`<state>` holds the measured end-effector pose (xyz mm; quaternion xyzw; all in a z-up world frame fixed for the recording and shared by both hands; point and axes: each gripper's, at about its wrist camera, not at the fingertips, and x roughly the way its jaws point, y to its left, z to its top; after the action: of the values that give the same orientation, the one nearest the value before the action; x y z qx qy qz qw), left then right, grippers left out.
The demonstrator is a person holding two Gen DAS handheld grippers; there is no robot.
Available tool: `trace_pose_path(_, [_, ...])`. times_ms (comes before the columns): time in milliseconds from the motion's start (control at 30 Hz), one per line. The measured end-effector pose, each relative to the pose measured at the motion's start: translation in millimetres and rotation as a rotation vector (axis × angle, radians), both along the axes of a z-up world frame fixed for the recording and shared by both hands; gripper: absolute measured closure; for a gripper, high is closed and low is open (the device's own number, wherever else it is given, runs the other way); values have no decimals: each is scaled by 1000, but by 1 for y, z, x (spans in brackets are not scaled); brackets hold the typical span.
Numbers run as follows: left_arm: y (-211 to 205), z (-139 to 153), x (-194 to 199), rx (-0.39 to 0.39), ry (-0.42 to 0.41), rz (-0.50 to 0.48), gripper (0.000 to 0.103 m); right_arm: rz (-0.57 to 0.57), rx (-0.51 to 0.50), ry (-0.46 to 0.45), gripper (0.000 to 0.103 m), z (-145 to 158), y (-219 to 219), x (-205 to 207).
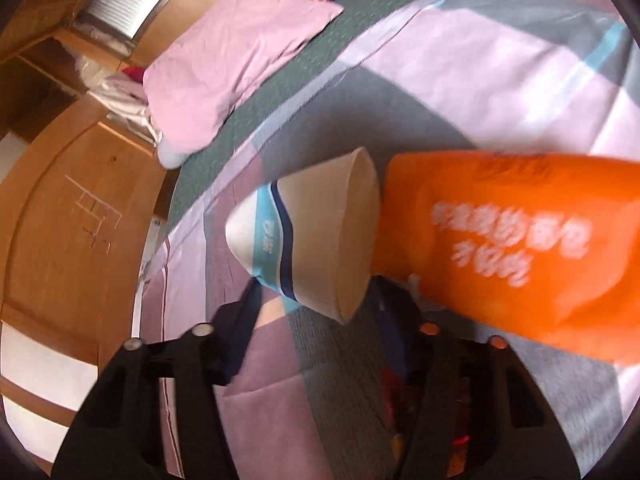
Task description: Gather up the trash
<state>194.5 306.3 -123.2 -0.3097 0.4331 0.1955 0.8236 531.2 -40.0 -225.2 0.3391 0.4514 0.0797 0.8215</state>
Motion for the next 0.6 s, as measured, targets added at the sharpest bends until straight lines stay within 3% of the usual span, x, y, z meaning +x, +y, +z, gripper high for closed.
trace_pose_path(33, [-2, 0, 1, 3, -3, -3, 4, 16, 14, 5, 83, -3, 1, 0])
trace_pose_path(67, [-3, 1, 2, 8, -3, -6, 4, 28, 39, 12, 91, -5, 3, -2])
trace_pose_path(133, [-5, -1, 4, 21, 6, -7, 4, 29, 110, 8, 97, -5, 2, -7])
trace_pose_path(367, [1, -11, 10, 23, 46, 31, 4, 151, 196, -51, 99, 33, 9, -48])
trace_pose_path(600, [16, -14, 8, -19, 43, 100, 4, 352, 214, 37, 99, 57, 39, -119])
